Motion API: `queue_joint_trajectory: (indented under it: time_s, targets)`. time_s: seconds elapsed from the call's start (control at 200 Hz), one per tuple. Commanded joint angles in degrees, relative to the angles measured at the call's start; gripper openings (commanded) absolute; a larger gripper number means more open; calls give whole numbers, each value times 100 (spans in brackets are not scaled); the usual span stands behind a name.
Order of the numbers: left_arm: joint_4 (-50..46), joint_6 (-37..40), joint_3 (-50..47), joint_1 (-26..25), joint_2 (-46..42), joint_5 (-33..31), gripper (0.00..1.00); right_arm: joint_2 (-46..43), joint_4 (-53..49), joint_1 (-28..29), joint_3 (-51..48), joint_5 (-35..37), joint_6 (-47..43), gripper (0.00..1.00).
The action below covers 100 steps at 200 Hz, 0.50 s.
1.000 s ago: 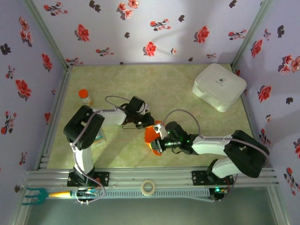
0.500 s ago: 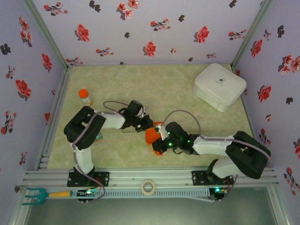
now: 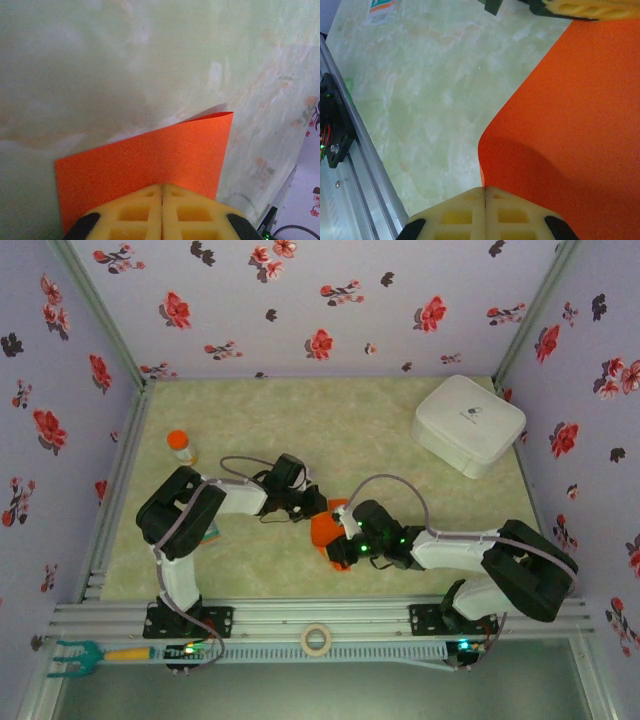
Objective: Fold a paper plane with a square sheet of paper (pick it up from the middle)
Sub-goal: Third fold the triangle at the center of the table.
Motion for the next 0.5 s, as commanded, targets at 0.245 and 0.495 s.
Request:
queue_joint_trajectory:
  time_s: [0.245, 0.495]
  targets:
    - [-421, 38, -183, -49, 5, -326, 7, 5, -282, -176, 188, 130, 26, 1]
    - [-547, 83, -90, -46, 31, -329, 7, -19, -640, -226, 217, 546, -1, 1]
